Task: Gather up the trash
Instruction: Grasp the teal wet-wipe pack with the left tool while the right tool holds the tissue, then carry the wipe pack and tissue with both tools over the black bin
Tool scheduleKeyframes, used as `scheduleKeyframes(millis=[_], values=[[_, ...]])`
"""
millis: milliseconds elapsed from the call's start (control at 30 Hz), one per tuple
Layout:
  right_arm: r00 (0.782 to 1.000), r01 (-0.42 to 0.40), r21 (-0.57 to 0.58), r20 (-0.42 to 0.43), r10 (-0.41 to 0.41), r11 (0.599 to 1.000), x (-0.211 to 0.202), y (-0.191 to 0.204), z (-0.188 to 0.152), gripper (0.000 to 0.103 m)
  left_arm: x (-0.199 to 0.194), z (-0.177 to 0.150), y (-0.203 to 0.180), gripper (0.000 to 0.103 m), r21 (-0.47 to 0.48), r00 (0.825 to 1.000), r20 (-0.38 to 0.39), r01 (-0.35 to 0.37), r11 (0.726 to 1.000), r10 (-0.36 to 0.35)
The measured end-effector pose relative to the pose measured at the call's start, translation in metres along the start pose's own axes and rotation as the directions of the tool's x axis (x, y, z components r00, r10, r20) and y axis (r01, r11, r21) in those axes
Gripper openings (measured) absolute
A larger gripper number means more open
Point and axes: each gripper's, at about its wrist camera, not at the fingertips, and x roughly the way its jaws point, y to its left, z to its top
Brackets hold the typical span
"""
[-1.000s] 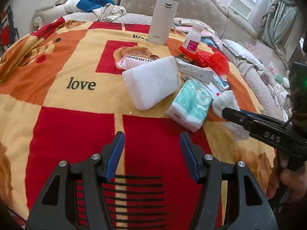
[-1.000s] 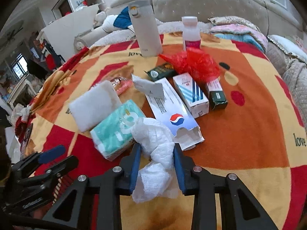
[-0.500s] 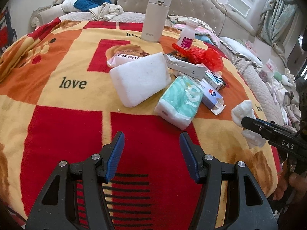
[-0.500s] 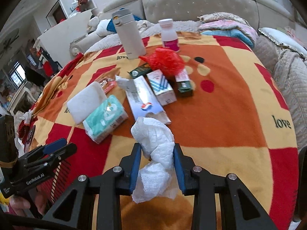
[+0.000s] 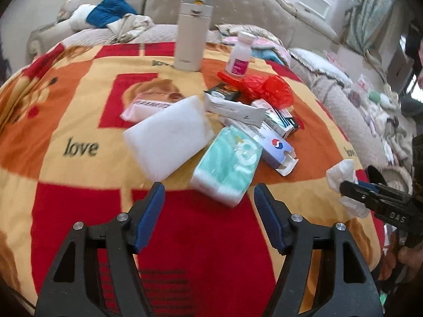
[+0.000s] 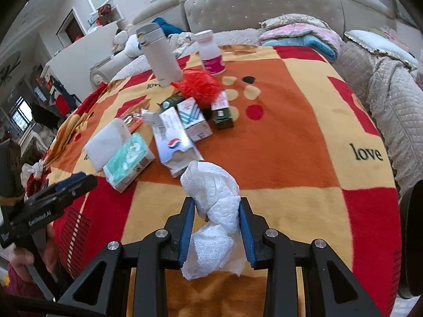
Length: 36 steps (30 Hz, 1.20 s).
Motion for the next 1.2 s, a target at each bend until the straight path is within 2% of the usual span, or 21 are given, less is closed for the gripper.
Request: scheduleKeyframes(millis=[67, 167, 333, 400, 467, 533, 600, 833, 1200], values=[[1.0, 0.004, 0.009, -0.001, -0.004, 1.0, -0.002, -0.008, -0.002, 0.032, 0.01, 0.004, -0.009, 0.07, 0.051, 1.0, -0.013, 0.002, 0.999, -0.002], [1.0, 0.005, 0.025, -0.003, -0.005, 1.0, -0.005, -0.017, -0.003, 0.032, 0.034, 0.009, -0.027, 0.07, 0.164, 0.996, -0.048, -0.061, 0.985, 0.069], [1.0, -0.005, 0.053, 0.014, 0.004, 0.999, -0.01, -0.03, -0.002, 0.032, 0.066, 0.013, -0.039, 0.069, 0.239, 0.985, -0.081, -0.128, 0.962, 0.151], [1.0, -0.01, 0.059, 0.02, 0.008, 0.998, -0.012, -0.034, -0.003, 0.032, 0.064, 0.015, -0.036, 0.06, 0.199, 0.989, -0.069, -0.118, 0.973, 0.134], [1.0, -0.013, 0.064, 0.024, 0.012, 0.998, -0.014, -0.038, -0.004, 0.032, 0.06, 0.017, -0.03, 0.052, 0.136, 0.993, -0.079, -0.075, 0.988, 0.087], [1.0, -0.016, 0.07, 0.026, 0.014, 0.997, -0.016, -0.043, -0.006, 0.032, 0.053, 0.018, -0.029, 0.049, 0.086, 0.995, -0.089, -0.032, 0.996, 0.04], [0.999, -0.018, 0.077, 0.03, 0.015, 0.997, -0.018, -0.048, -0.006, 0.032, 0.046, 0.019, -0.034, 0.049, 0.072, 0.996, -0.083, -0.018, 0.997, 0.024], [0.998, -0.015, 0.093, 0.055, 0.01, 0.996, -0.035, -0.061, -0.012, 0.032, 0.022, 0.015, -0.077, 0.049, 0.116, 0.999, -0.044, 0.027, 0.993, -0.022], [0.993, 0.038, 0.14, 0.108, -0.053, 0.989, -0.079, -0.099, -0.026, 0.032, 0.01, 0.003, -0.165, 0.049, 0.223, 0.996, -0.036, 0.093, 0.97, -0.088]])
